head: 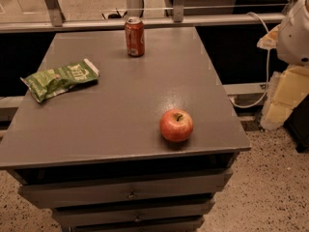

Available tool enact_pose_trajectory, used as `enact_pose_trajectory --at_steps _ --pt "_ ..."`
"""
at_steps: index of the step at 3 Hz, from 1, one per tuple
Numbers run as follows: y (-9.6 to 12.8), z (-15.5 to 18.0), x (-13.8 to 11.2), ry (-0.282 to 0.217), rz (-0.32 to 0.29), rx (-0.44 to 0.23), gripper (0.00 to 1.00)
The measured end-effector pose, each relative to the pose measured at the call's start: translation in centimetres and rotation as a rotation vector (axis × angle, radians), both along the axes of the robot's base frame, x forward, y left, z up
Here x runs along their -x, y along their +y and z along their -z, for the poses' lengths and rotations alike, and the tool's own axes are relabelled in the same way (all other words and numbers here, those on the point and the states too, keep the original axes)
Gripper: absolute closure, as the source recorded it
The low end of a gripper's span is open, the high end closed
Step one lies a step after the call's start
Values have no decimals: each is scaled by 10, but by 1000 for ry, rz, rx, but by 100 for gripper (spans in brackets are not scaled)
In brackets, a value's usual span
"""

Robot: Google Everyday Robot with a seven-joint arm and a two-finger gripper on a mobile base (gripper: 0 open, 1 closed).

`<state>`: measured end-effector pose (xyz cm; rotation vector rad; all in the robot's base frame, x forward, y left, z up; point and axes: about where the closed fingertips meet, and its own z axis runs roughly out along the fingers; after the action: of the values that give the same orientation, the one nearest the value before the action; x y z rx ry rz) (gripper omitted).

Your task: Pick green jalapeno chip bag

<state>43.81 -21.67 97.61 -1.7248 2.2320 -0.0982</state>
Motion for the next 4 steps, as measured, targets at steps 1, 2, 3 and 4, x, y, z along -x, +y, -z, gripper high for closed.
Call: enact_pose_trajectory --at_steps 1,2,3,4 --pt "0 0 0 0 0 0 0" --pt "65 25 -16 12 -99 -103 0" --pt "155 47 -34 15 -233 -241 0" --pt "243 47 -52 -7 -339 -396 0"
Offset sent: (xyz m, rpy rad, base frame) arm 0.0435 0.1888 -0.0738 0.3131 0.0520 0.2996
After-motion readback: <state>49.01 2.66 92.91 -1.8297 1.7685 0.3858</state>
